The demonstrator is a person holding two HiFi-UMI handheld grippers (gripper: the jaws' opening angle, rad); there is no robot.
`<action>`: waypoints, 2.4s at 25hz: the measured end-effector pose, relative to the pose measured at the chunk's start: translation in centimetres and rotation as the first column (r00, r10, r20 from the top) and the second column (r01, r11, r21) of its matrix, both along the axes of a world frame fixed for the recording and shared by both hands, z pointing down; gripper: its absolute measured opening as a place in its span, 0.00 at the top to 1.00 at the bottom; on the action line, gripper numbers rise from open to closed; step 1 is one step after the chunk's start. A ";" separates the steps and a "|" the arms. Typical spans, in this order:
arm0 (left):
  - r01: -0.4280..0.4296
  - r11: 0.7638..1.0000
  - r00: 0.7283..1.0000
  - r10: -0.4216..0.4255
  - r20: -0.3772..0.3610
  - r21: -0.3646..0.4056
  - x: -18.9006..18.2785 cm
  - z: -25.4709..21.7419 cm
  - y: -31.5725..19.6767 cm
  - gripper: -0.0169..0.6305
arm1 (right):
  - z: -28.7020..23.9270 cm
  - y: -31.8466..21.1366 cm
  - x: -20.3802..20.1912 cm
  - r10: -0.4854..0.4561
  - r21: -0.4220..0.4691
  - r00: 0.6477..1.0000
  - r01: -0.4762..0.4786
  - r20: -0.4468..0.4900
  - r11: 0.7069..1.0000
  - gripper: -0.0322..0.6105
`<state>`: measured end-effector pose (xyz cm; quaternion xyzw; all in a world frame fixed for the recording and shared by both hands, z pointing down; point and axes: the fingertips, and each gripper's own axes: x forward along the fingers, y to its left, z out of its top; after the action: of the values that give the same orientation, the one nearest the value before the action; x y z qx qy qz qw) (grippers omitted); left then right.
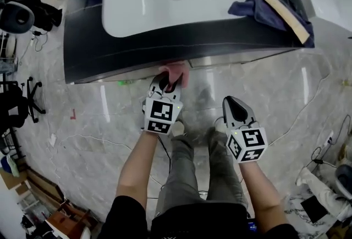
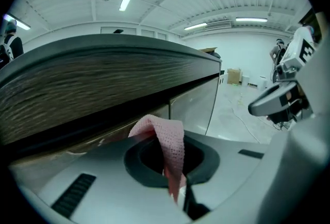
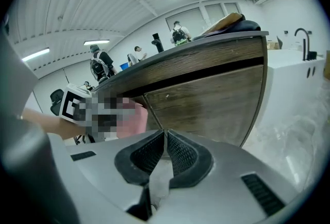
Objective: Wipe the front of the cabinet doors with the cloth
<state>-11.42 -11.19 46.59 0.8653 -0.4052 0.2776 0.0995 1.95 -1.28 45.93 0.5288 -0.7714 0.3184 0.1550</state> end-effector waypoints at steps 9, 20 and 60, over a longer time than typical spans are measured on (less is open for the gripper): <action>-0.028 1.000 0.999 0.027 -0.035 -0.011 5.3 0.2 0.9 0.95 | 0.7 0.3 3.5 0.003 -0.002 1.000 -0.003 -0.006 1.000 0.88; 0.048 0.997 0.999 -0.049 -0.019 -0.056 -1.4 1.3 5.5 0.95 | 1.0 0.2 -2.6 -0.110 -0.002 0.994 0.110 -0.004 0.994 0.88; 0.305 0.948 0.952 -0.304 0.031 -0.090 -23.7 7.7 0.4 0.95 | 5.8 -3.8 -21.6 -0.302 -0.051 0.953 0.301 -0.031 0.952 0.88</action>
<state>-35.10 -10.79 54.26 0.7846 -0.5212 0.2847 0.1782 -19.68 -5.07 51.77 0.4073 -0.8324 0.2984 0.2287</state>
